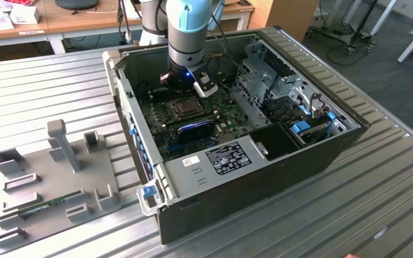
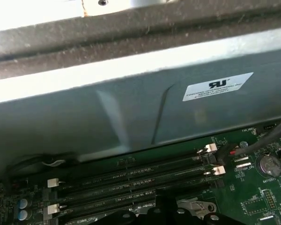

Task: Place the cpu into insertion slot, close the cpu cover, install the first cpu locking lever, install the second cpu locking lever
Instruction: 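Install the first cpu locking lever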

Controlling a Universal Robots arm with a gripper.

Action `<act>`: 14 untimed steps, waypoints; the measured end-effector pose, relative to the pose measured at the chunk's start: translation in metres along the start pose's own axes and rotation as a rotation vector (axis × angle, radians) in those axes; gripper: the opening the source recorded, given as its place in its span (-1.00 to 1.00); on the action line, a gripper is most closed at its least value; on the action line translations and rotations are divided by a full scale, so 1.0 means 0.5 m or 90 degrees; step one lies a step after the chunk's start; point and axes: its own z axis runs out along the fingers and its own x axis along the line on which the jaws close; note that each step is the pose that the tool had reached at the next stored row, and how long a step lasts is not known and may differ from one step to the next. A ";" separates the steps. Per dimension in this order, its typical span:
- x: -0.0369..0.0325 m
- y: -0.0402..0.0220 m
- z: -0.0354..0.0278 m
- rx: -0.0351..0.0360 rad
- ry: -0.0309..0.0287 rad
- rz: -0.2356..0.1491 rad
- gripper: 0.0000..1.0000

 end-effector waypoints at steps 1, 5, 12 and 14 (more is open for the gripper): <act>0.000 0.001 -0.003 0.0001 0.0000 0.000 -0.79; -0.001 0.007 -0.020 0.0004 0.0000 0.000 -0.79; -0.003 0.019 -0.054 0.0005 0.0000 0.000 -0.79; -0.003 0.020 -0.055 0.0010 -0.0003 0.000 -0.79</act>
